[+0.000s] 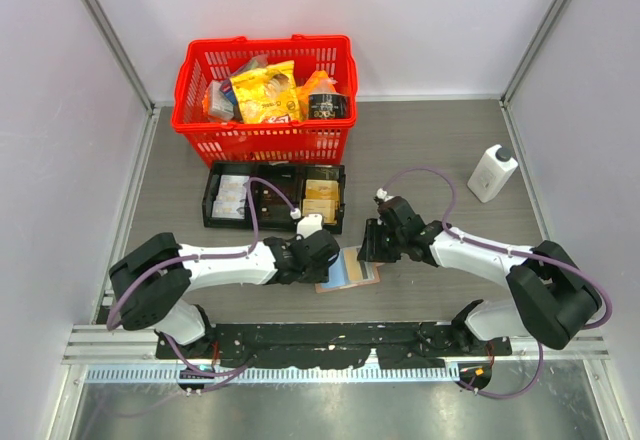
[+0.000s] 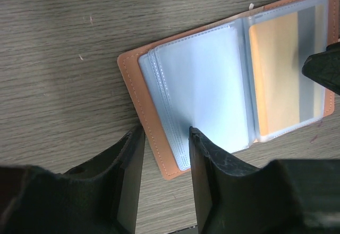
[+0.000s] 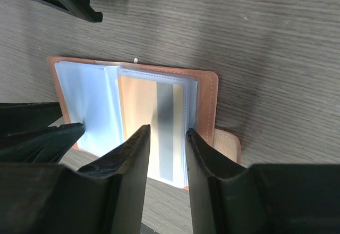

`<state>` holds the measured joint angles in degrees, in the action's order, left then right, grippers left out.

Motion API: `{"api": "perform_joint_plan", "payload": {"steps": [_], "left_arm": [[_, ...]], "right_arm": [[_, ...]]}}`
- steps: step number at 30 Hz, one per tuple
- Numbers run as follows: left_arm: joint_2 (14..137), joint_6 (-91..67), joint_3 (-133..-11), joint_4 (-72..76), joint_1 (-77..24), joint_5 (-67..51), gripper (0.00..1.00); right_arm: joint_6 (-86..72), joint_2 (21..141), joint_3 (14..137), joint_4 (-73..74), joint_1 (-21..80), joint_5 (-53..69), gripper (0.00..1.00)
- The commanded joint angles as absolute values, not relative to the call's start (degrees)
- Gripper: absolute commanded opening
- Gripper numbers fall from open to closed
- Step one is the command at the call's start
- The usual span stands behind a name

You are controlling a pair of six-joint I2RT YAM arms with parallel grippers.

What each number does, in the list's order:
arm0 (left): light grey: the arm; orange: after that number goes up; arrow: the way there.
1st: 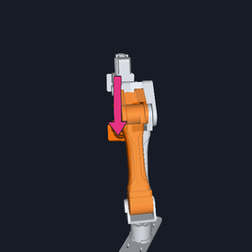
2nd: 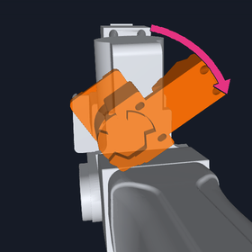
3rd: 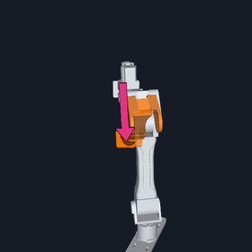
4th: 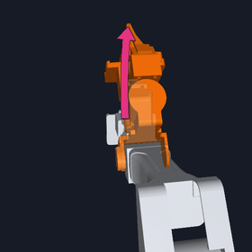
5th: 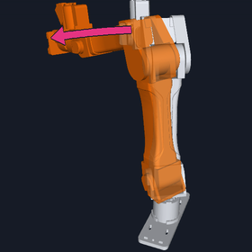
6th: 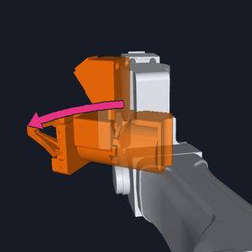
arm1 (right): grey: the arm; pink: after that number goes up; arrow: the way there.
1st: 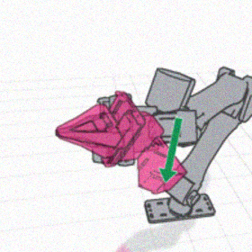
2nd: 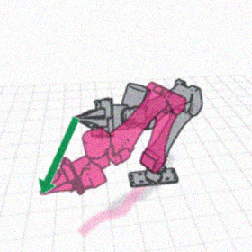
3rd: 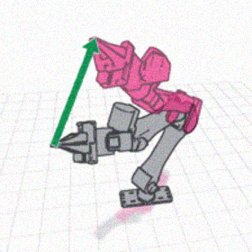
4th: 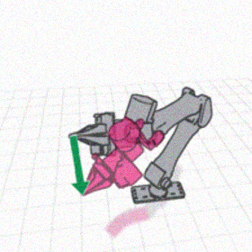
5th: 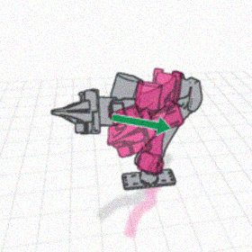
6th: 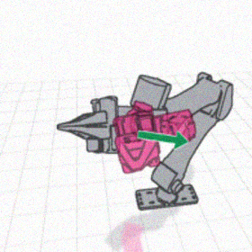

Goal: Take the credit cards out of the card holder
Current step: Remove the credit card from the card holder.

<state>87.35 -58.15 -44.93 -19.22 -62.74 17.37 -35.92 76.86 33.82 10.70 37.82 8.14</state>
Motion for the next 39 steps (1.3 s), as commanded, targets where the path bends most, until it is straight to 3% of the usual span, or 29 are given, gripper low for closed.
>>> {"api": "perform_joint_plan", "payload": {"steps": [1, 13, 22, 39], "left_arm": [[88.2, -59.1, -46.5, -20.3, -63.1, 18.7, 0.42], [87.5, -59.9, -45.7, -19.2, -63.0, 18.3, 0.39], [86.7, -60.3, -44.8, -18.2, -63.0, 18.1, 0.38], [82.7, -63.3, -41.5, -16.2, -63.1, 19.2, 0.36]], "right_arm": [[-35.5, 75.0, 33.6, 7.1, 38.1, 11.5, 0.35], [-36.2, 71.5, 34.5, 5.7, 38.1, 16.8, 0.26], [-36.0, 70.4, 35.4, 6.6, 38.1, 18.0, 0.36], [-37.4, 75.2, 37.4, 1.7, 44.0, 20.9, 0.40]]}}
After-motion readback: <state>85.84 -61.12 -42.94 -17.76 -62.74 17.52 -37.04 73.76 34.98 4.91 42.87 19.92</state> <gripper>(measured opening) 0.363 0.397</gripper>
